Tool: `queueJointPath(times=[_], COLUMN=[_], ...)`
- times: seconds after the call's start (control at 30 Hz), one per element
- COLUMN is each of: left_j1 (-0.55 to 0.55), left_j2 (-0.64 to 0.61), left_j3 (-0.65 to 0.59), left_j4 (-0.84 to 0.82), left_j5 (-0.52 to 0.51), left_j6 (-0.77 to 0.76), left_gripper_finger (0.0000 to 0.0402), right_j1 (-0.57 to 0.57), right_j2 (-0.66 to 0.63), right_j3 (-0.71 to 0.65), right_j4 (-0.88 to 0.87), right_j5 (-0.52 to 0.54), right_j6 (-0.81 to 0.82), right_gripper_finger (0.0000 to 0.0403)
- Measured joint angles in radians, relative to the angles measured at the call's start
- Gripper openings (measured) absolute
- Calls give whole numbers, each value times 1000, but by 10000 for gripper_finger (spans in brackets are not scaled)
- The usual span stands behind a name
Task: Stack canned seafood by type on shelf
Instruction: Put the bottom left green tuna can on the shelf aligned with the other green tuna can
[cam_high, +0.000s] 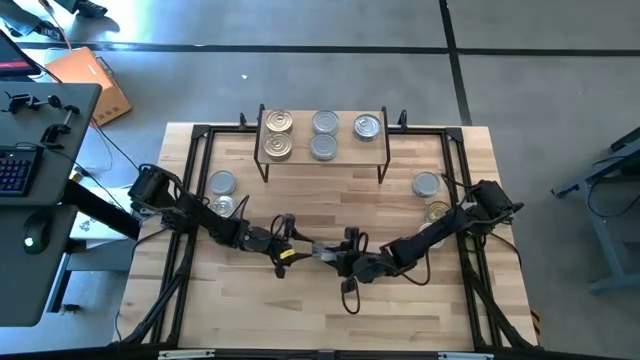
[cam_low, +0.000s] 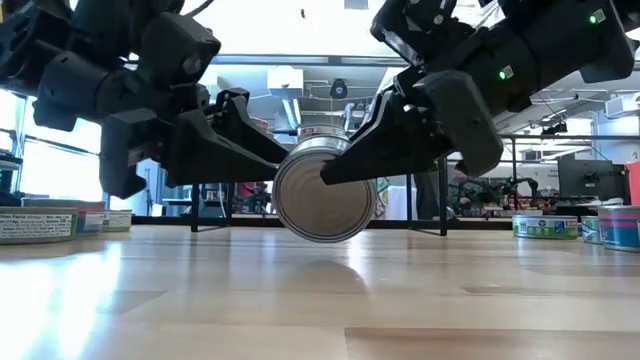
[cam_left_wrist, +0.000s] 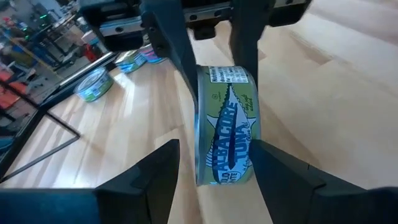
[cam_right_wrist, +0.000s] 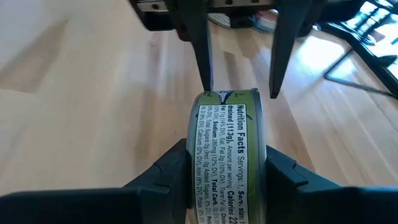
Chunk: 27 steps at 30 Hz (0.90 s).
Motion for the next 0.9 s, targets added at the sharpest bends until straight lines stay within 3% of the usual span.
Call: queueJointPath(times=[0.2,0.63,0.83,0.9], left_j1=[0,-3,-25,-29], left_j2=[0,0,1,1], left_j3=[5,4,3,8], left_j4=[12,-21,-15,-28], left_j5=[-19,1,4,-1], left_j6=[-1,6,5,-22], left_gripper_finger=[195,193,118,117], right_j1=[-3,-4,-4,-4], right_j2=[-2,-2,-2,-4], right_j3=[6,6,7,7], right_j4=[22,153,138,123], right_j5=[42,-13,-68,-60], right_j6=[27,-76,-66,-55], right_gripper_finger=[122,122,135,155])
